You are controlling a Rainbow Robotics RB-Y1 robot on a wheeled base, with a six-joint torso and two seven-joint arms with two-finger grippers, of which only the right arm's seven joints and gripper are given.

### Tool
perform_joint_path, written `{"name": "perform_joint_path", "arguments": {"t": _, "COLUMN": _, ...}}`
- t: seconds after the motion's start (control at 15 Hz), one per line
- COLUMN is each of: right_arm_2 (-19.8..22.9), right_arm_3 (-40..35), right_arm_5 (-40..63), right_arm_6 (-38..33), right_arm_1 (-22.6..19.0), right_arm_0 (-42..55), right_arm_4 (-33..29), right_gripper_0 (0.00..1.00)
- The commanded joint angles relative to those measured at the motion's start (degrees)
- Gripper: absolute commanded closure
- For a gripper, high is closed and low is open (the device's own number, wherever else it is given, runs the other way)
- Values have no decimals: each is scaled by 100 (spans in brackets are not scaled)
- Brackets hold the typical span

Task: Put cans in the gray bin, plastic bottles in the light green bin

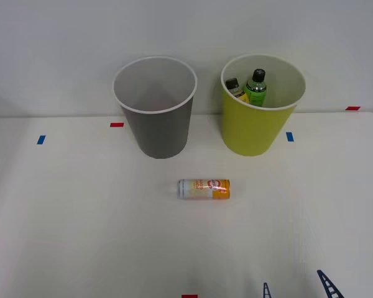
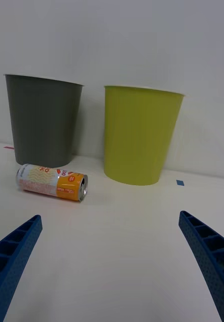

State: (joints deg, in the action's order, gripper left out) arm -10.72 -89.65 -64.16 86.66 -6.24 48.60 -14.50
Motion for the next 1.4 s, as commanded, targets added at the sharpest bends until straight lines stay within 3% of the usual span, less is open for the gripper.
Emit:
{"name": "perform_joint_path", "arguments": {"t": 0.07, "right_arm_2": 0, "right_arm_3": 0, "right_arm_5": 0, "right_arm_6": 0, "right_arm_1": 0, "right_arm_0": 0, "right_arm_4": 0, "right_gripper_0": 6}}
{"name": "perform_joint_path", "arguments": {"t": 1.4, "right_arm_2": 0, "right_arm_3": 0, "right_arm_5": 0, "right_arm_6": 0, "right_arm_1": 0, "right_arm_0": 0, "right_arm_4": 0, "right_gripper_0": 6}}
